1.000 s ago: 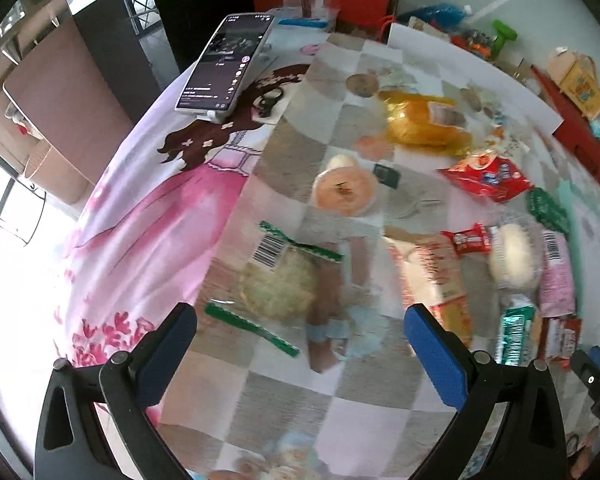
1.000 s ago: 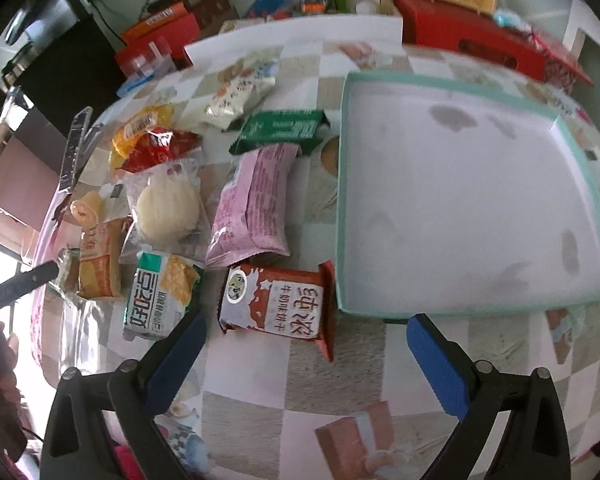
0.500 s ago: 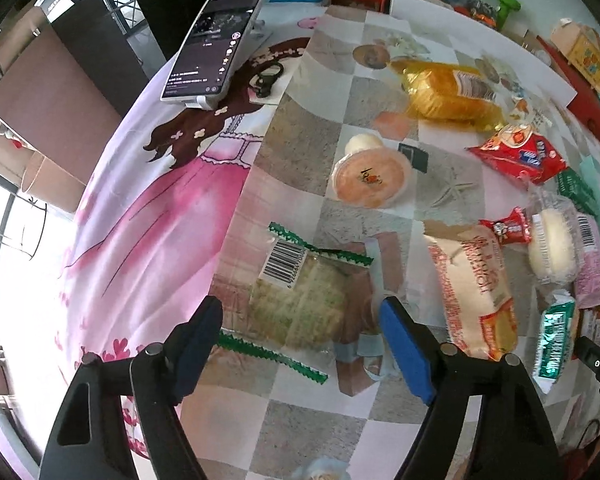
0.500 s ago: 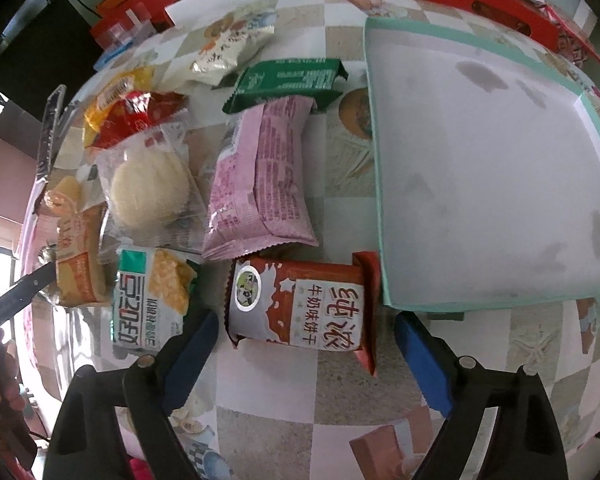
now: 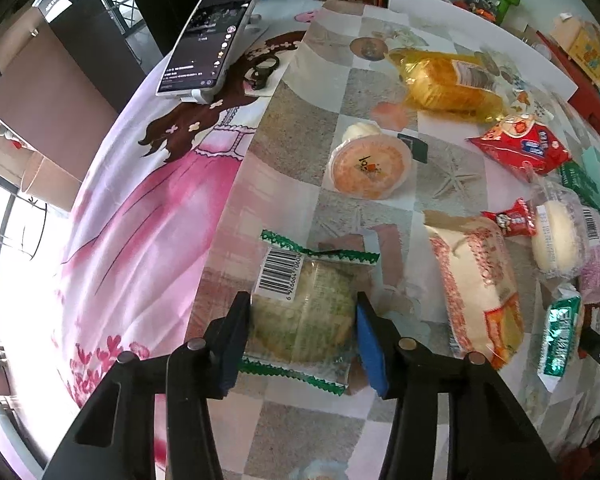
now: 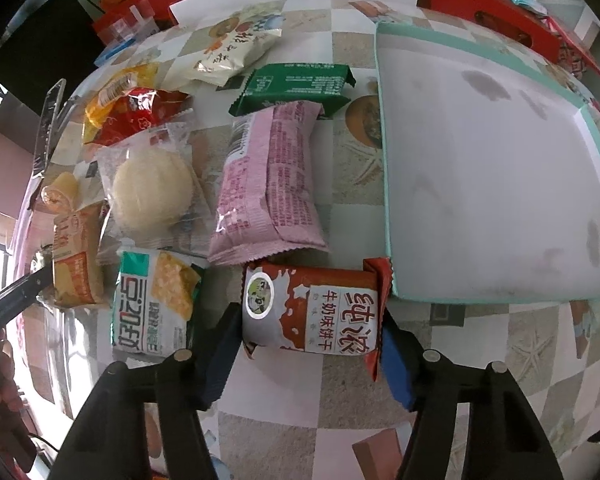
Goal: Organize snacks
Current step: 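Carry both packs over the teal tray and open both tools to drop them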
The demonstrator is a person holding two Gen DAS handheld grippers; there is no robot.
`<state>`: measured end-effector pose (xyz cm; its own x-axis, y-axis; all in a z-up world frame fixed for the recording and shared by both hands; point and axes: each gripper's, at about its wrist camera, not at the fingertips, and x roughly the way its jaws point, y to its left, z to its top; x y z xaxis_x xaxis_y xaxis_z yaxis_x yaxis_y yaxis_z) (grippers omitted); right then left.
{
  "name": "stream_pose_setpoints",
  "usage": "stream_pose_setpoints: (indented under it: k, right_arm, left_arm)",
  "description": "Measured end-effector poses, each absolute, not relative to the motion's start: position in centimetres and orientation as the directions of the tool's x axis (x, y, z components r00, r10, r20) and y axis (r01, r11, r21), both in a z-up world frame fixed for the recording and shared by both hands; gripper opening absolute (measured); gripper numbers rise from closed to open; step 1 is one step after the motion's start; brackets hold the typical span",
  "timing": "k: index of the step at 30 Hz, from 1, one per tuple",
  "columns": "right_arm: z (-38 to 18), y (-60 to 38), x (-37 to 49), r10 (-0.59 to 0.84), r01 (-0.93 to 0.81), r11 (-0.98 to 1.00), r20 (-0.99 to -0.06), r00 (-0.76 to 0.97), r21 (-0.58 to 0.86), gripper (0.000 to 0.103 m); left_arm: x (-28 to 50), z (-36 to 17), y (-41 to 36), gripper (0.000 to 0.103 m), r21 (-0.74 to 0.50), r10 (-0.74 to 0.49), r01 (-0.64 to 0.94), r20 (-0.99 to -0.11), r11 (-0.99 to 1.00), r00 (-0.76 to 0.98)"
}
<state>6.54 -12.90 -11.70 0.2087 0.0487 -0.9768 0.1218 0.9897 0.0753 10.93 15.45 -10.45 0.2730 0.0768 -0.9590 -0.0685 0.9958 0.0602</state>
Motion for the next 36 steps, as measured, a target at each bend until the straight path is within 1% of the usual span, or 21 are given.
stream_pose_setpoints:
  k: [11,18,21,22,24,27,36]
  right_arm:
    - [-7.1,-13.4,3.0,0.114,0.108,0.983,-0.96,0.255,0.145,0.066]
    - [-3.7,-14.7,2.2,0.14,0.106,0.977,-0.93,0.34,0.186,0.066]
    - [-3.7,-15.6,2.7,0.109,0.132,0.976,-0.916,0.387,0.172,0.066]
    - [-3.6,-15.8,2.6,0.051,0.153,0.98,-0.91,0.411,0.125,0.066]
    - [-3.3,-16.4,2.6,0.009,0.17,0.981,-0.893,0.45,0.096,0.066]
    - [-2.9,-17.3,3.3,-0.023,0.196,0.977,-0.871,0.49,0.085,0.066]
    - [-3.3,-21.8,5.4,-0.132,0.341,0.937,-0.835,0.534,0.07,0.066]
  left_arm:
    - [9.4,-5.8,13.6,0.052,0.037,0.063,-0.088,-0.946,0.995,0.318]
    - [8.4,-1.2,10.0,0.052,0.011,0.032,-0.055,-0.909,0.998,0.416]
    - [8.4,0.0,8.0,0.052,-0.018,0.005,-0.047,-0.89,0.999,0.457]
    - [8.5,0.1,7.4,0.052,-0.024,-0.001,-0.043,-0.885,0.999,0.465]
    - [8.7,0.5,5.8,0.052,-0.046,-0.024,-0.035,-0.877,0.998,0.481]
    - [9.3,0.2,3.8,0.052,-0.079,-0.058,-0.022,-0.867,0.997,0.494]
    - [11.3,0.1,-1.8,0.052,-0.09,-0.105,0.054,-0.845,0.994,0.525]
